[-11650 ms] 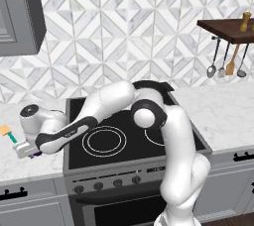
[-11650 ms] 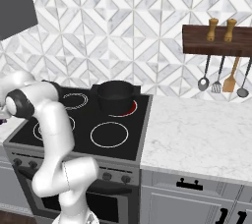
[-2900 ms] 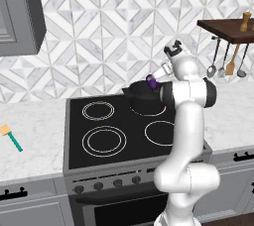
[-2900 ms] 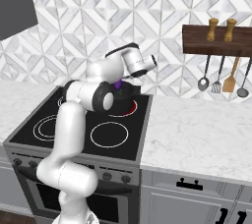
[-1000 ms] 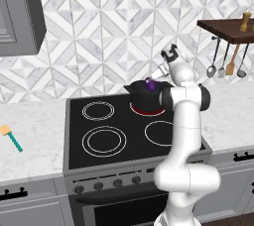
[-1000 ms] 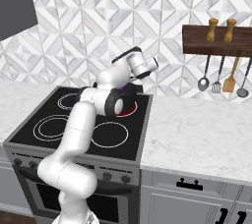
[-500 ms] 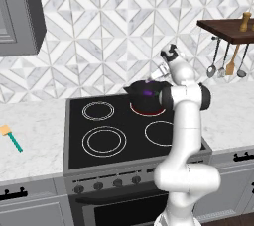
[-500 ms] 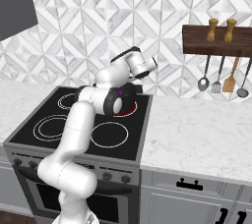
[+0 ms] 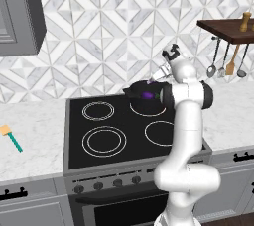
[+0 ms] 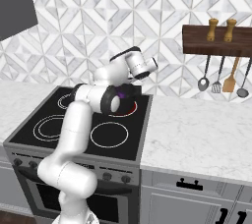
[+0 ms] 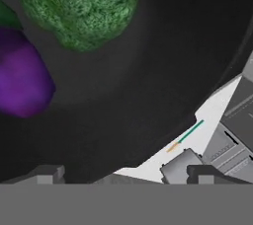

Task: Put the broccoli and eggplant in the pot. Retrieve the spatula and lightly stir the vegetables in the pot.

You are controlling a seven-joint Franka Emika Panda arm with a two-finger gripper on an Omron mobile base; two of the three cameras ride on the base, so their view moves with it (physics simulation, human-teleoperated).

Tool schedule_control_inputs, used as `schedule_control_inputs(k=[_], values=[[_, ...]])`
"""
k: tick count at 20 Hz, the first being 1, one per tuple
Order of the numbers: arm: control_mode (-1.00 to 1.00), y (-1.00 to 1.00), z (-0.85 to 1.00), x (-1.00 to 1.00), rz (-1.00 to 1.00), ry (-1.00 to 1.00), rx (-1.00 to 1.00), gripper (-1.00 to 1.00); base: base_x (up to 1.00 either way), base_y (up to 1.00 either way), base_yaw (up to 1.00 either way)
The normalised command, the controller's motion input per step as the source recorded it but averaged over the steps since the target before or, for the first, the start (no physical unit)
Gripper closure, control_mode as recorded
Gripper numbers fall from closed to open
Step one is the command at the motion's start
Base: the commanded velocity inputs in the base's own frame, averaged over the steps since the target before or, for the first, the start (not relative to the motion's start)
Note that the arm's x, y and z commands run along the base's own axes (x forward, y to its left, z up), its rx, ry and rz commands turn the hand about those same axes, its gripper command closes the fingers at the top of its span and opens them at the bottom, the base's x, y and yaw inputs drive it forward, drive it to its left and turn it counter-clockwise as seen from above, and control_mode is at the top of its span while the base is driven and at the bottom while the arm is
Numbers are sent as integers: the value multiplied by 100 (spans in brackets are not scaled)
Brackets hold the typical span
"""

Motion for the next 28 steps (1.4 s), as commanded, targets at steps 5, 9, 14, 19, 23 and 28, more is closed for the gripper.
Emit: schedule_control_inputs(k=[5, 9, 14, 19, 23, 28], values=[[-100, 0, 0, -29, -3, 0, 0, -100, 0, 0, 0], [-100, 0, 6, -52, -1, 0, 2, -100, 0, 0, 0], [-100, 5, 68, -93, -4, -4, 1, -100, 0, 0, 0], [-100, 43, 72, -100, -1, -14, -3, -100, 0, 0, 0], [-100, 67, 41, -100, 0, -32, -10, -100, 0, 0, 0], [-100, 58, 49, -100, -1, -25, -9, -100, 0, 0, 0]])
